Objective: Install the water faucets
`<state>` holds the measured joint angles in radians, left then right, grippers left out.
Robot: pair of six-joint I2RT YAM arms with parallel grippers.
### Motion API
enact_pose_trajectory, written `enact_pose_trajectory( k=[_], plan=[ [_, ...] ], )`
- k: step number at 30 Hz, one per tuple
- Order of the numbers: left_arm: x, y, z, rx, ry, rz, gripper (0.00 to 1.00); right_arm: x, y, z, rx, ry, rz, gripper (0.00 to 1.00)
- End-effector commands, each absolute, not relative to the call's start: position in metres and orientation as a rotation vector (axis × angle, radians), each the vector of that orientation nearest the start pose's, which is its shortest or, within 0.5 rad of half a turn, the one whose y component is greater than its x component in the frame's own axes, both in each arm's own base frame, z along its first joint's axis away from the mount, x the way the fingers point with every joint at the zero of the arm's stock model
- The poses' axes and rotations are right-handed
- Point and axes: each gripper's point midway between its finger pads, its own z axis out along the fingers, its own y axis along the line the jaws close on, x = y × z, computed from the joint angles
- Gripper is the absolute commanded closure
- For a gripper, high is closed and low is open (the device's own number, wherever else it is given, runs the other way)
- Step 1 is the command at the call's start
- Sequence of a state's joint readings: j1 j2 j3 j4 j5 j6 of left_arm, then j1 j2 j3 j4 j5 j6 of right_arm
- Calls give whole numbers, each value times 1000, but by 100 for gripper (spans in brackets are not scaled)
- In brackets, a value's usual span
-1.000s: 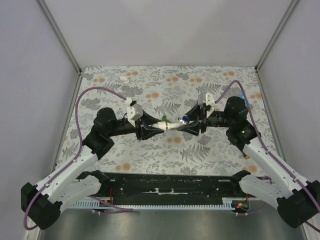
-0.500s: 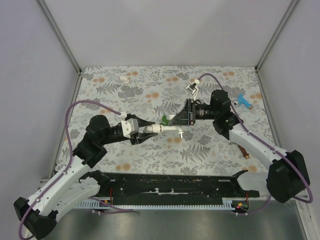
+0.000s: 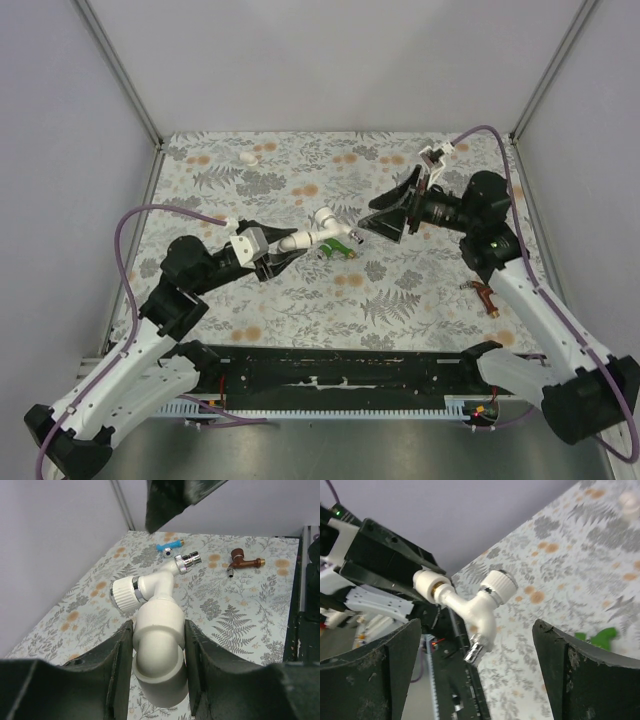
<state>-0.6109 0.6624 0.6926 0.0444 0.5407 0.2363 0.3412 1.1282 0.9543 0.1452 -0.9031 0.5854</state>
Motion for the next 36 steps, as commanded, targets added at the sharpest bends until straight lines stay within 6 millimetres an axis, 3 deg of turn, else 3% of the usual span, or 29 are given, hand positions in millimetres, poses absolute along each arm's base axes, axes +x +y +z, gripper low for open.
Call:
enact_pose_trajectory(
  k=[1, 7, 14, 21, 26, 36],
  plan=[
    [201, -227, 351, 862, 1149, -699, 98, 247, 231, 340, -723, 1486, 1086, 2],
    [205, -239, 349, 814, 1214, -817, 98, 225, 220, 336, -884, 1328, 929, 2],
    [198, -261, 351, 746, 1292, -1103, 98, 210, 219, 319, -1114, 1157, 795, 2],
    [189, -264, 362, 718, 1229, -1270, 98, 202, 229, 313, -1161, 1046, 872, 2],
    [182, -270, 363, 750, 1219, -1348, 98, 208, 238, 318, -1173, 1007, 928, 2],
    [180, -274, 359, 783, 1222, -1378, 98, 206, 272, 327, -1203, 944, 1055, 7]
  ],
)
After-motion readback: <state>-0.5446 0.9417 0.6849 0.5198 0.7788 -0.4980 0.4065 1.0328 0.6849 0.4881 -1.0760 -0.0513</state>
